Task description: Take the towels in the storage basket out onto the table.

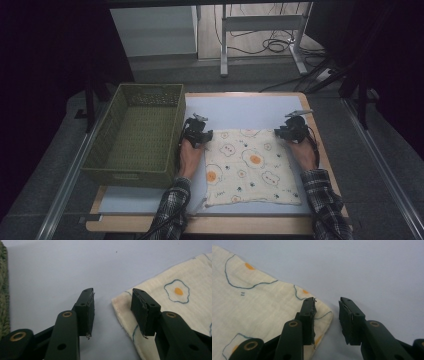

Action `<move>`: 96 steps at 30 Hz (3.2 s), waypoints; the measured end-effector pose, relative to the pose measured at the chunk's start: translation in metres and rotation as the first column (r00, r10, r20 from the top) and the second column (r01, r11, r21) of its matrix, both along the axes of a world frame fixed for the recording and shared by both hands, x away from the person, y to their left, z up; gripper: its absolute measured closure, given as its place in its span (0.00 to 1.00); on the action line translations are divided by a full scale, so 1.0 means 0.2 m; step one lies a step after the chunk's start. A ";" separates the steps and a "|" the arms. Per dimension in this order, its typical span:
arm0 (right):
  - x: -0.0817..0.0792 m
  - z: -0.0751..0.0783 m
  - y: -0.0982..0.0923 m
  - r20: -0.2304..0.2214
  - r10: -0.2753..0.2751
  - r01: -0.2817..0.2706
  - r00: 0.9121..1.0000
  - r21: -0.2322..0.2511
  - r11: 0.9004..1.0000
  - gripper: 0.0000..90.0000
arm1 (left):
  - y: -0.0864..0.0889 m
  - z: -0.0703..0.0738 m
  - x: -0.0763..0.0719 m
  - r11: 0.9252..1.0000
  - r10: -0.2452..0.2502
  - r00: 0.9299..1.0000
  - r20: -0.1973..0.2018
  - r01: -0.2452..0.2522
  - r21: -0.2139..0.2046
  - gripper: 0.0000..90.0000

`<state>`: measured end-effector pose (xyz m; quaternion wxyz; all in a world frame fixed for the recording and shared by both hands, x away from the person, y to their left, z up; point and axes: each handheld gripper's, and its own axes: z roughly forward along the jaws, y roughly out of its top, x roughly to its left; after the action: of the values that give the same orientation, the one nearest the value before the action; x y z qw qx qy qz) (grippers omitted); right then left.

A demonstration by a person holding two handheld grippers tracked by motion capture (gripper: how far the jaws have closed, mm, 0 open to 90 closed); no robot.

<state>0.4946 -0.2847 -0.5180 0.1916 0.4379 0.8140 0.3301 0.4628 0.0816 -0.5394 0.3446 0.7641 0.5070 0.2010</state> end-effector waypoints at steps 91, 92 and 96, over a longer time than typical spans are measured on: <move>-1.01 0.10 -0.28 0.015 0.245 -0.243 0.970 0.172 0.954 0.96 | 0.07 0.08 -0.94 0.932 -0.338 0.932 0.128 0.350 -0.091 0.94; -1.02 0.09 -0.28 0.013 0.245 -0.243 0.970 0.172 0.955 0.96 | 0.08 0.08 -0.95 0.931 -0.342 0.931 0.128 0.355 -0.091 0.94; -1.07 0.08 -0.27 0.011 0.254 -0.252 0.967 0.157 0.955 0.96 | 0.07 0.07 -0.99 0.924 -0.363 0.922 0.134 0.375 -0.078 0.94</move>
<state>0.2810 -0.3395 -0.5016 0.1086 0.3454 0.8357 0.4130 0.2653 0.0964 -0.5247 0.4437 0.8144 0.3423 0.1506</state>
